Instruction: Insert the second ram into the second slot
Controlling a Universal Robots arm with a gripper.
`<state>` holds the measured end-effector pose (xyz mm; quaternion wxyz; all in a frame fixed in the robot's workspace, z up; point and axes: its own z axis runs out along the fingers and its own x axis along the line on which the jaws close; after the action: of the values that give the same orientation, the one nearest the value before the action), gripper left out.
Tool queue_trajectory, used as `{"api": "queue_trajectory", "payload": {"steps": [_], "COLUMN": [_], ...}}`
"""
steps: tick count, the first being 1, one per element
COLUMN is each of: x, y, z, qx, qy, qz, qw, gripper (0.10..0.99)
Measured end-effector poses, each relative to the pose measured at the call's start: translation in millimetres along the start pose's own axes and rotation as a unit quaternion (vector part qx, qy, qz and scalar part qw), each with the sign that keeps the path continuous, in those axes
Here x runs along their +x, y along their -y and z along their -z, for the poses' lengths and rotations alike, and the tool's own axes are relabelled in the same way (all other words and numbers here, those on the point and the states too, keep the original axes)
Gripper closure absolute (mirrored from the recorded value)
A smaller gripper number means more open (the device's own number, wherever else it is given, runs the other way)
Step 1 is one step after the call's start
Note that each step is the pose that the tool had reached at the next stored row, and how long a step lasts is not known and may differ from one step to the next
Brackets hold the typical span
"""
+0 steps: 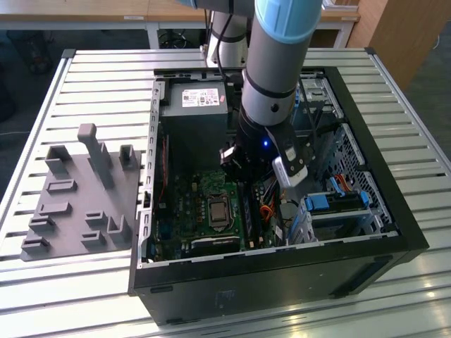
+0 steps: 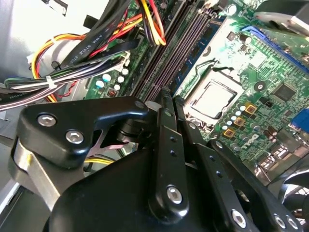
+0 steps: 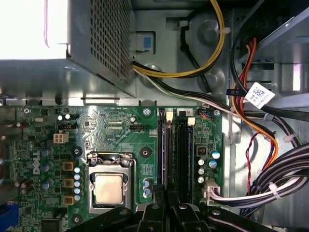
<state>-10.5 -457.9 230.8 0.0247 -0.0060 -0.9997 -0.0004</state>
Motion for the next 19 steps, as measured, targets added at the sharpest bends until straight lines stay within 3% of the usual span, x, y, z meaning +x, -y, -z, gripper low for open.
{"api": "queue_trajectory", "payload": {"steps": [14, 19], "x": [-4.0, -5.6], "y": [0.0, 0.3], "z": [-2.6, -7.2], "qx": [0.0001, 0.0001], "qy": [0.0, -0.0005], "qz": [0.0, 0.0], "qw": [1.0, 1.0], "gripper": [0.949, 0.949]}}
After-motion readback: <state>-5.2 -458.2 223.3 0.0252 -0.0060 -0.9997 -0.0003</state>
